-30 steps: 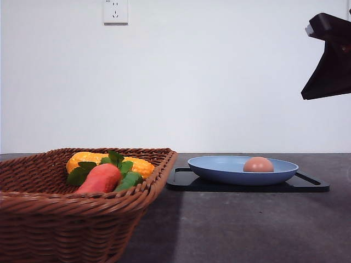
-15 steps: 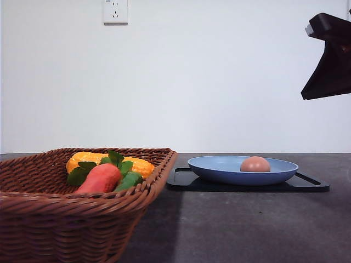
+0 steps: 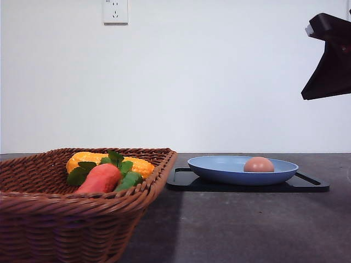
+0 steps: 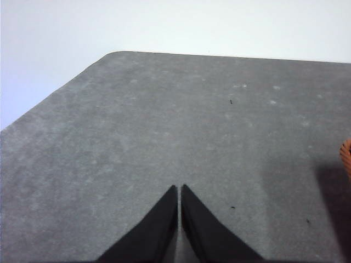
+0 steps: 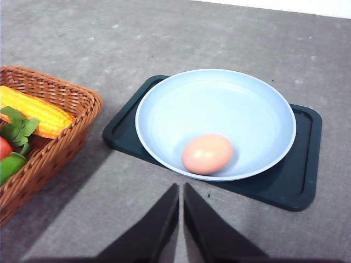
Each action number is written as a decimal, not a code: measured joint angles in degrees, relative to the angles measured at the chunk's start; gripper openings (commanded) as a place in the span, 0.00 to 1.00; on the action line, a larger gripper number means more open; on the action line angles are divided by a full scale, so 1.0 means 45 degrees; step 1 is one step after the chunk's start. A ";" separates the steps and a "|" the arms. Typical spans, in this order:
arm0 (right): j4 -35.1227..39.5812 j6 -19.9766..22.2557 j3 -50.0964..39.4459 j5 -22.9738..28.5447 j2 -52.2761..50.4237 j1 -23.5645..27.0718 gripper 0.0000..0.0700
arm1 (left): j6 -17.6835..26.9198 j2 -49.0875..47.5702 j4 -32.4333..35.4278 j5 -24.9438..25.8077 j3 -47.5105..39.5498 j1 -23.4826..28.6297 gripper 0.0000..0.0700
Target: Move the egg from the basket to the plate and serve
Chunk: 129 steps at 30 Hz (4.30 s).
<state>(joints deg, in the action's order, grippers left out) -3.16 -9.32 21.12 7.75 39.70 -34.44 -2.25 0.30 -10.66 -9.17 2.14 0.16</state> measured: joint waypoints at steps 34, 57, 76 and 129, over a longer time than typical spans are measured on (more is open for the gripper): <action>0.0042 0.0270 0.0000 0.1011 -0.0035 0.0001 0.00 | -0.0057 0.0000 0.0167 0.0000 -0.0081 0.0000 0.00; 0.0073 0.2036 -0.2718 -0.3430 -0.8349 0.6774 0.00 | -0.0057 0.0000 0.0167 0.0000 -0.0084 0.0000 0.00; -0.1232 0.2006 -0.4493 -0.5382 -0.8743 0.7499 0.00 | -0.0057 0.0000 0.0167 0.0000 -0.0084 0.0000 0.00; -0.1231 0.1996 -0.4493 -0.5382 -0.8743 0.7499 0.00 | -0.0057 0.0000 0.0167 0.0000 -0.0084 0.0000 0.00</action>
<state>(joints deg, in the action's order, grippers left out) -8.70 -0.34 0.91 -16.47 0.36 -0.69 -2.50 0.30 -9.91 -9.17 1.76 0.16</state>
